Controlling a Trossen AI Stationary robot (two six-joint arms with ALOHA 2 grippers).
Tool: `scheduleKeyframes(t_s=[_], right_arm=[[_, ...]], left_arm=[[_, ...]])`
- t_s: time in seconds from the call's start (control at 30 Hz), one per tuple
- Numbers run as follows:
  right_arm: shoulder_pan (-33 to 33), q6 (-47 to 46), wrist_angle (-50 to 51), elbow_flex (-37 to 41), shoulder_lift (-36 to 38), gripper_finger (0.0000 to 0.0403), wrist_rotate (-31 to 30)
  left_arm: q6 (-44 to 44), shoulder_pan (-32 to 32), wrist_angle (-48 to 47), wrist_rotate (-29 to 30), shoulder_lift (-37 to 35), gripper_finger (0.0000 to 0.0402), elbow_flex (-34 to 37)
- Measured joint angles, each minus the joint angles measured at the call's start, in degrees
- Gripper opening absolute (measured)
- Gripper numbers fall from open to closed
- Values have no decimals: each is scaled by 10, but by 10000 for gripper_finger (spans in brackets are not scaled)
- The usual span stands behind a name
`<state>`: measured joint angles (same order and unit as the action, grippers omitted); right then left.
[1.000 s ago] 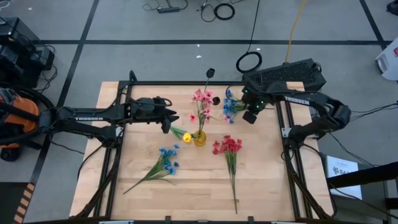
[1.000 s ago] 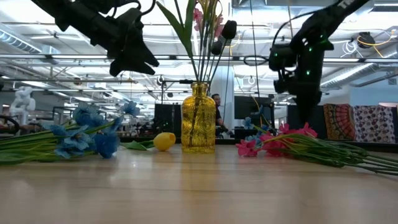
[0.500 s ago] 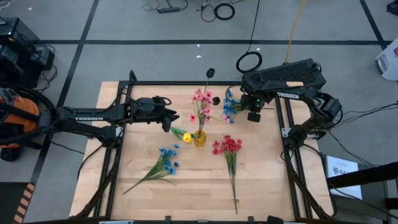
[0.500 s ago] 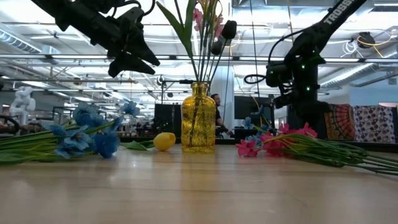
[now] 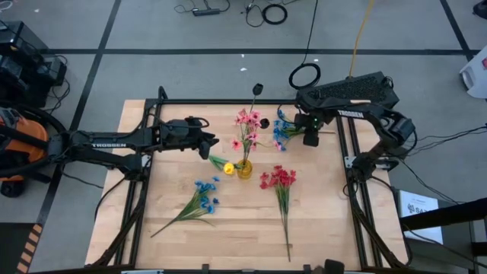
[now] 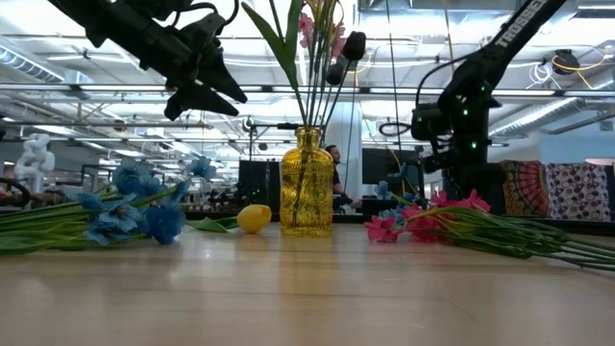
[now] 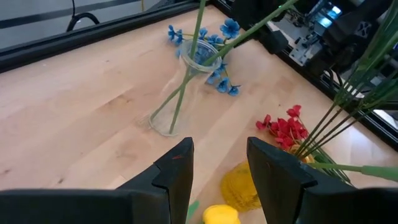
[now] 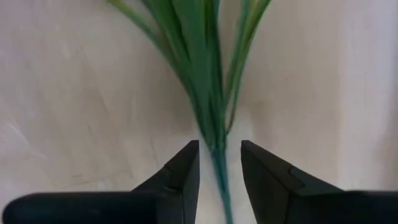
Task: Sort flowers into vase by color
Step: Put the right blue flowers into the transparent flower vase
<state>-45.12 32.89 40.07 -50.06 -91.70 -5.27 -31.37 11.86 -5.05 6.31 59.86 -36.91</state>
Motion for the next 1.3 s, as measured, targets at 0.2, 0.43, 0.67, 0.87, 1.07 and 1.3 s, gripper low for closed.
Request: scheduleKeyframes(t_s=[0.2,0.43,0.67,0.87,1.07,1.3], right_arm=[[-14,-2,0,-5,-60,109,27],[-12,-44,-12,-7,-75,55,70],[-11,-153,-15,-3,-60,11,78],[-7,-243,-24,0,48,3,152],[7,-367,-77,9,184,1,202],[54,-497,-162,33,347,1,138]], left_arm=[[-14,0,0,0,0,157,0],[-14,-1,-1,2,0,157,0],[-14,-2,-7,3,0,157,0],[-13,-2,-22,3,0,157,0],[-8,-2,-21,3,0,157,0],[-7,-2,-45,3,0,157,0]])
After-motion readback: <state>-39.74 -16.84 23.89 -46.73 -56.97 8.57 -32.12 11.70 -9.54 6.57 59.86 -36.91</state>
